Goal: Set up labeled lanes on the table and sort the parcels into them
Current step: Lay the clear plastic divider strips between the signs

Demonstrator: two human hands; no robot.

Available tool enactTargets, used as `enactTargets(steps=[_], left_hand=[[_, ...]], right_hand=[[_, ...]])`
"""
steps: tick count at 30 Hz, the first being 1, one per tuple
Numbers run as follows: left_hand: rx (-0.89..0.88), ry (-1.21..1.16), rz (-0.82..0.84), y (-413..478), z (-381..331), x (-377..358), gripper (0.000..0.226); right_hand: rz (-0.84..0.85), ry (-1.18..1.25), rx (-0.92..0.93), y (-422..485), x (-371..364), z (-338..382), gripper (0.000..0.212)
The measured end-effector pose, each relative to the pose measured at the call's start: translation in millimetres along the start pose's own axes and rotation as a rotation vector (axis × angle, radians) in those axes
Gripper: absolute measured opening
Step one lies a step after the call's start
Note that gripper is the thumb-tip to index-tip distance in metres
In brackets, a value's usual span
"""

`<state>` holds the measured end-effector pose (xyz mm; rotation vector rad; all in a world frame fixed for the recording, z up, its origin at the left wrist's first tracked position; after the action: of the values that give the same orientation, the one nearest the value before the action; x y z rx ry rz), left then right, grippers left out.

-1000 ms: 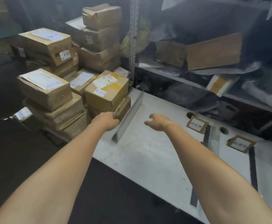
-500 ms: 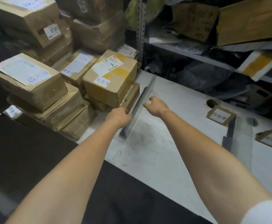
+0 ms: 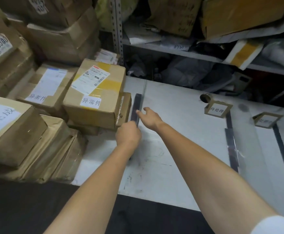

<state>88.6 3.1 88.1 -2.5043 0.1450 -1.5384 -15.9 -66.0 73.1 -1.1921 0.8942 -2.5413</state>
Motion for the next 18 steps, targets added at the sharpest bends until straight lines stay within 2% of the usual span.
enactTargets(steps=[4, 7, 12, 14, 18], left_hand=[[-0.013, -0.106, -0.143, -11, 8, 13, 0.015], [-0.056, -0.124, -0.221, -22, 11, 30, 0.016], [-0.116, -0.113, -0.289, -29, 3, 73, 0.016], [-0.177, -0.125, -0.314, -32, -6, 93, 0.017], [-0.288, -0.182, -0.354, -38, -33, 127, 0.021]], right_hand=[[-0.021, 0.122, -0.029, -3, -7, 3, 0.081], [-0.076, 0.119, -0.051, -12, -7, 10, 0.095], [-0.197, 0.211, 0.022, -30, 8, 38, 0.107], [-0.148, 0.413, 0.053, -36, 19, 53, 0.106], [-0.042, 0.763, 0.063, -48, 53, 74, 0.086]])
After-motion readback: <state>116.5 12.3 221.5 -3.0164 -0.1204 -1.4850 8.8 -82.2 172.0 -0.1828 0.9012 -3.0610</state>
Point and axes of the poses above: each hand's wrist, its own y-axis towards the middle knuckle, its own x-axis out of the back of the hand, z = x × y, the point moved 3 cm from there along y, towards the middle knuckle, and after that the axes turned 11 degrees about -x, right-handed, at the moved point
